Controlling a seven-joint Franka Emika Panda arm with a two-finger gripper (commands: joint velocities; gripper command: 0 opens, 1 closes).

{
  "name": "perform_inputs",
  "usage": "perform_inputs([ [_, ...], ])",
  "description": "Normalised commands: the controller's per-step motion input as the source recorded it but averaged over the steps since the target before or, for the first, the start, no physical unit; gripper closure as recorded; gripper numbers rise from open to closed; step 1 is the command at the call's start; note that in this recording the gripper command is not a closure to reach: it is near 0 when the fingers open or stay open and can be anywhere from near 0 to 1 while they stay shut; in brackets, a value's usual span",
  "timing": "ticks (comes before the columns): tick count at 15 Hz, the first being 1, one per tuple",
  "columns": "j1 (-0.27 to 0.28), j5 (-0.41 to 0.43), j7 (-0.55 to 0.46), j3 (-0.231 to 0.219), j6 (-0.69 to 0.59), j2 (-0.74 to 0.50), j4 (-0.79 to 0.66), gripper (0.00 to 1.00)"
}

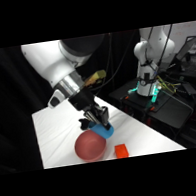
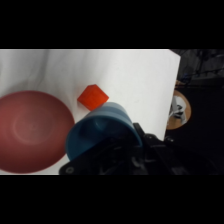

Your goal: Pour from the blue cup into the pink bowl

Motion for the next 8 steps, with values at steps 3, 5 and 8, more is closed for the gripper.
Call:
perform_inputs([
  [3,-0.261,0.297,-0.32,0.058,-0.84,0.53,0.81,0.18],
  [5,-0.202,0.302,-0.12,0.088,-0.86,0.53,0.85,0.17],
  [8,-0.172,0.338,0.03,0.095,-0.84,0.58,0.88,0.18],
])
